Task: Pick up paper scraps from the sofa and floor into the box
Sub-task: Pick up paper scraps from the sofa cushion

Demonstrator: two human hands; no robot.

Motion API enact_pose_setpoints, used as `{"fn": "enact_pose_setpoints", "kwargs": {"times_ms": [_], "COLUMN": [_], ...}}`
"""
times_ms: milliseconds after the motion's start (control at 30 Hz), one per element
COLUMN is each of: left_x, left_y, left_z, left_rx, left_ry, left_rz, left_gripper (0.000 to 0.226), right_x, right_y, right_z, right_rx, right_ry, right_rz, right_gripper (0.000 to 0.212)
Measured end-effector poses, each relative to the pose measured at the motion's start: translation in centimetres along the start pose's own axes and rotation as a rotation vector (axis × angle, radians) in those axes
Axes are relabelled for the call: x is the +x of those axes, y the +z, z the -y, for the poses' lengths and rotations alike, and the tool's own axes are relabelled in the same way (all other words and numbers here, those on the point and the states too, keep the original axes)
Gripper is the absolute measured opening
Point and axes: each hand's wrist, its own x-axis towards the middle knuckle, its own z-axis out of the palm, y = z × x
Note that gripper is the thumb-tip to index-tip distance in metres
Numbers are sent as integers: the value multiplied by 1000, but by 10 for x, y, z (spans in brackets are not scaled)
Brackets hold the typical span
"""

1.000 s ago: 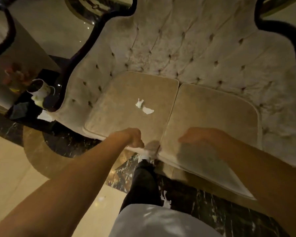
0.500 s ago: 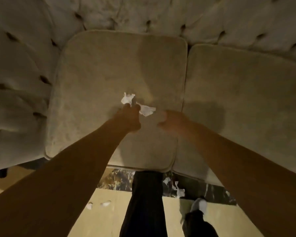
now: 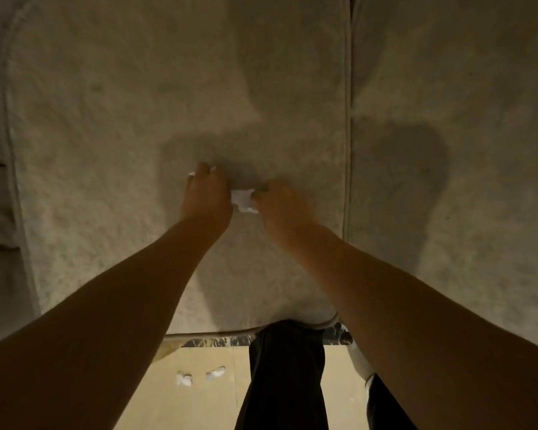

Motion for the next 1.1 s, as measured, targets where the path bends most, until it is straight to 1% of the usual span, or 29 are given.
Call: {"fn": "enact_pose_setpoints", "kwargs": {"times_ms": [33,67,100,167,267,367,467,533,633,733,800,867,900,967,1100], "left_x": [-4,-12,-24,-46,-85,-130,-187,-234,-318,-417,-491,-569,-608,-667,-731], "left_y": [-5,-11,-19,-33,-55,-72,-85,-88,-81,-59,-38,-15,-4,17,51], "left_z": [-4,-10,-18,-36,-72,-121,-187,-237,-332,-452,-537,-614,-648,-703,-787], "left_rx": [-17,-44,-69,-73,-29,55,136,177,225,225,225,209,213,226,333], "left_ry": [-1,-14,-13,4,78,177,283,337,443,638,826,1024,1109,1252,1468], "left_rz": [6,17,19,26,43,35,8,-14,-31,8,13,25,42,57,14], "left_gripper": [21,23,27,33,36,36,33,31,31,26,22,22,21,19,14], "right_x": [-6,-16,-30,-60,-111,-174,-251,-314,-426,-558,-651,-743,-793,-876,-988], "right_y": [-4,-12,-24,-48,-90,-135,-175,-201,-240,-270,-282,-291,-295,-300,-298], "right_z": [-3,-8,-13,-27,-53,-86,-127,-157,-209,-262,-301,-339,-358,-389,-435], "right_rx": [29,57,116,185,183,205,192,214,213,190,170,179,193,215,214], "right_ry": [-22,-21,22,109,187,264,329,368,442,553,649,784,879,1052,1251], "right_rz": [97,154,144,91,51,-43,-123,-180,-256,-350,-417,-472,-510,-575,-685], "right_gripper": [32,30,28,25,24,24,25,23,21,22,20,20,21,21,17]}}
